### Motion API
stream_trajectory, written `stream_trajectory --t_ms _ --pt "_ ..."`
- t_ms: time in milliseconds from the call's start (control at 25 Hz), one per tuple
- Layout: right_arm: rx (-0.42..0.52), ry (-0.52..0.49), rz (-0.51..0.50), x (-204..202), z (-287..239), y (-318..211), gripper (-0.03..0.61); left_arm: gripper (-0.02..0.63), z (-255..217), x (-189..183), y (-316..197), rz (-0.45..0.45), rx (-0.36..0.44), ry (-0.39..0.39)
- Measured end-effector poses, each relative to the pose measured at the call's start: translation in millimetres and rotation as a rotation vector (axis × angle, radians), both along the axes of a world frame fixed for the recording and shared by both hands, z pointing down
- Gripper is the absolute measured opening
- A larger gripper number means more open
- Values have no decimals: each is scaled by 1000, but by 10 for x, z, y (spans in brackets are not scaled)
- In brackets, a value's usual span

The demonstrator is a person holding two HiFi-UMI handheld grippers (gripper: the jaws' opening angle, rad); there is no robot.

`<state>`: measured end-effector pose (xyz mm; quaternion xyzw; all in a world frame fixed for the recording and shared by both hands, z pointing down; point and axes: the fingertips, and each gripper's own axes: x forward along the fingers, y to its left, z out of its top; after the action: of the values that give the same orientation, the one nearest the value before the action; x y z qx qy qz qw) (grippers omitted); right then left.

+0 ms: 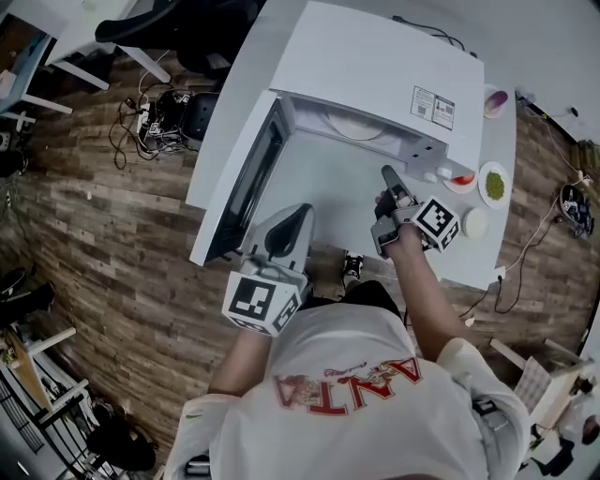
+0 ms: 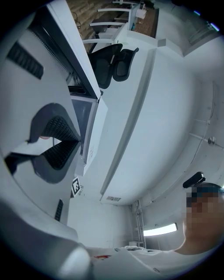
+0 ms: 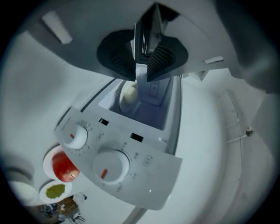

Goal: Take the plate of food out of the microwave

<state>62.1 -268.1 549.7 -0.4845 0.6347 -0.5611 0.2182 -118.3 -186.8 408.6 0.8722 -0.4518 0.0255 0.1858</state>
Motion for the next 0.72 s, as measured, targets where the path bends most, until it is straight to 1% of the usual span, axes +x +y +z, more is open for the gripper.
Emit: stream_trajectory --t_ms 160,200,280,440,720 --pt "-86 -194 129 8 309 -246 57 9 77 -1 -8 4 -13 -12" --pt "-104 -226 156 8 378 -302 57 9 89 -10 -16 3 -20 -15" --pt "-126 -260 191 -5 485 -396 57 9 109 -29 -32 -6 -31 -15" --pt "-131 -286 229 -55 576 -560 57 9 170 -60 -72 -19 -33 -18" --pt "-177 -227 264 -104 773 -783 57 9 192 -75 -151 -15 -32 -41"
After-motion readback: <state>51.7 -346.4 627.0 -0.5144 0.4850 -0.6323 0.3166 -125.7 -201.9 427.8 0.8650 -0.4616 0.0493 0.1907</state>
